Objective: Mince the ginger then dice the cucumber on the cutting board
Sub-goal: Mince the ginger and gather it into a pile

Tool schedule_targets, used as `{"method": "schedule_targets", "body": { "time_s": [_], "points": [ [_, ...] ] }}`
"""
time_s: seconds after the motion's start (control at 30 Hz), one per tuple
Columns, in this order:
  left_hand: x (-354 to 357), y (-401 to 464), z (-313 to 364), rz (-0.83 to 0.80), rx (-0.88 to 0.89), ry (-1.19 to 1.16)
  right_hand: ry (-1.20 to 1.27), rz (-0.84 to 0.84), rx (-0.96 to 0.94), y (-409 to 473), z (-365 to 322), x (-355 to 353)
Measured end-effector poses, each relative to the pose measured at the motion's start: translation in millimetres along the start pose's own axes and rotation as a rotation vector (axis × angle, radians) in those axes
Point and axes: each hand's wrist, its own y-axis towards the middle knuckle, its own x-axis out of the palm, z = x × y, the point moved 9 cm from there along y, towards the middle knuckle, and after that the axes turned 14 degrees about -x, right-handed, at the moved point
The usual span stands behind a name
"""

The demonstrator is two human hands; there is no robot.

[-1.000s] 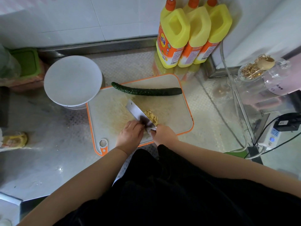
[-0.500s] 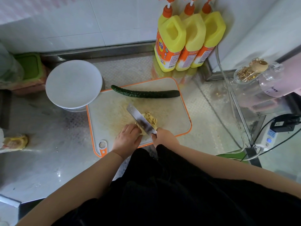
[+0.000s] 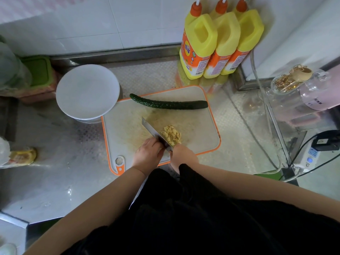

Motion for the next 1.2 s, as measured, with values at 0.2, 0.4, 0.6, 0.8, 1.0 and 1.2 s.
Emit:
{"method": "schedule_targets", "body": {
  "time_s": [0.2, 0.4, 0.6, 0.8, 1.0, 1.2],
  "points": [
    [-4.5, 2.1, 8.3, 0.045, 0.057, 0.048, 0.109, 0.026, -0.044, 6.7, 8.7, -10.2],
    [-7.5, 0.5, 1.3, 0.052, 0.048, 0.036, 0.081, 0.014, -0.067, -0.8, 19.0, -14.8],
    [-15.8, -3.2, -2.0, 0.075, 0.037, 0.038, 0.028, -0.037, -0.104, -7.5, 7.3, -12.5],
    [-9.7, 0.1, -8.5, 0.039, -0.029, 0.071, 0.0, -0.073, -0.097, -4.1, -0.1, -5.9],
    [-7.2, 0.4, -12.8, 0.026, -0.066, 0.073, -0.037, -0.03, -0.057, -1.1, -1.9, -1.7],
    [-9.0, 2.4, -9.6, -0.012, -0.08, 0.117, 0.117, 0.022, -0.105, 10.0, -0.2, -11.1]
  ]
}}
